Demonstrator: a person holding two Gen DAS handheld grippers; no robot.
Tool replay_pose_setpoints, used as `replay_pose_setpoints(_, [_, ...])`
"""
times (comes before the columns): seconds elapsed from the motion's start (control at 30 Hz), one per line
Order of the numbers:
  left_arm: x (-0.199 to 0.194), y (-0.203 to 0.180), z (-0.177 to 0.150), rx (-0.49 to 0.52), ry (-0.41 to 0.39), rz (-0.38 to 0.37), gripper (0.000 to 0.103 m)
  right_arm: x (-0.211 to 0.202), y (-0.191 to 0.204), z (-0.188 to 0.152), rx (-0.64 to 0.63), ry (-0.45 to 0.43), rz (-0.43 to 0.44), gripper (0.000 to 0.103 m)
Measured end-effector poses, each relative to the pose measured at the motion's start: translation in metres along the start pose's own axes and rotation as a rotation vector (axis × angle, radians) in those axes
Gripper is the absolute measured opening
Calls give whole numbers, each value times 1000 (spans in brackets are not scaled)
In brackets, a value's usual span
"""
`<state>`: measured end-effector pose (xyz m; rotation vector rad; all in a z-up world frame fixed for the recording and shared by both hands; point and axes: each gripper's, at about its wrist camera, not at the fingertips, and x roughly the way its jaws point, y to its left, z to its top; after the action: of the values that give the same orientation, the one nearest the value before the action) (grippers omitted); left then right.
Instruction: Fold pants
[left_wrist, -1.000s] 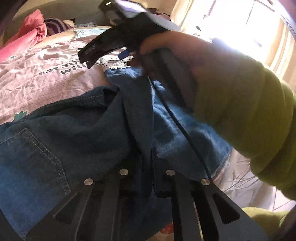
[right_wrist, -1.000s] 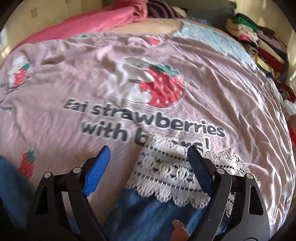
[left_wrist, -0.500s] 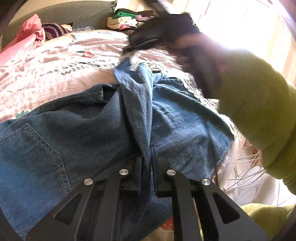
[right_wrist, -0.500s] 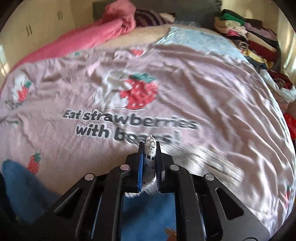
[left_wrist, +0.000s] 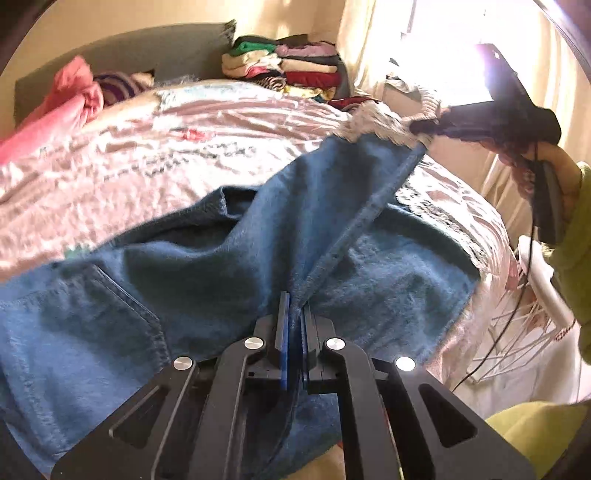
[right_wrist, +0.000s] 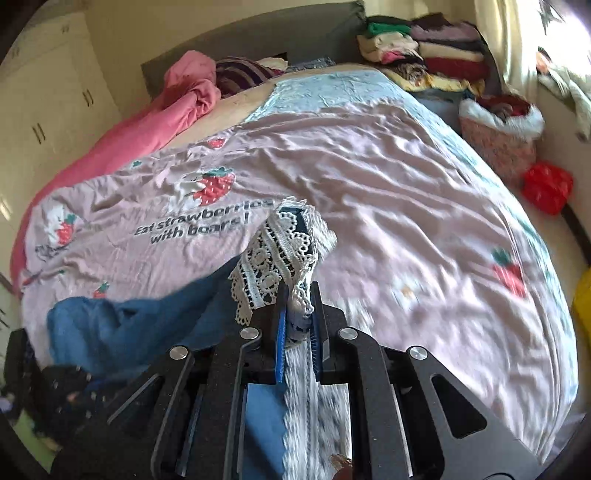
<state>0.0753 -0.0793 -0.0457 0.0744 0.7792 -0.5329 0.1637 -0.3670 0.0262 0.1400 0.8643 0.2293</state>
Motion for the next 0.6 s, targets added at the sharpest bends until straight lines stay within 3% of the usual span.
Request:
replay_pose_setpoints(0.23, [-27,-10,-2,52,-24,10,4,-33,-8,-54,18,30,21,6])
replay_pose_setpoints(0.4, [-30,-18,-13,62,7,-2,4,-29,-22,-89,63,85,34,6])
replay_pose_setpoints(0.6, [-26,-27,-21,101,40,17,4,-28,-24,-108,47,122,20,6])
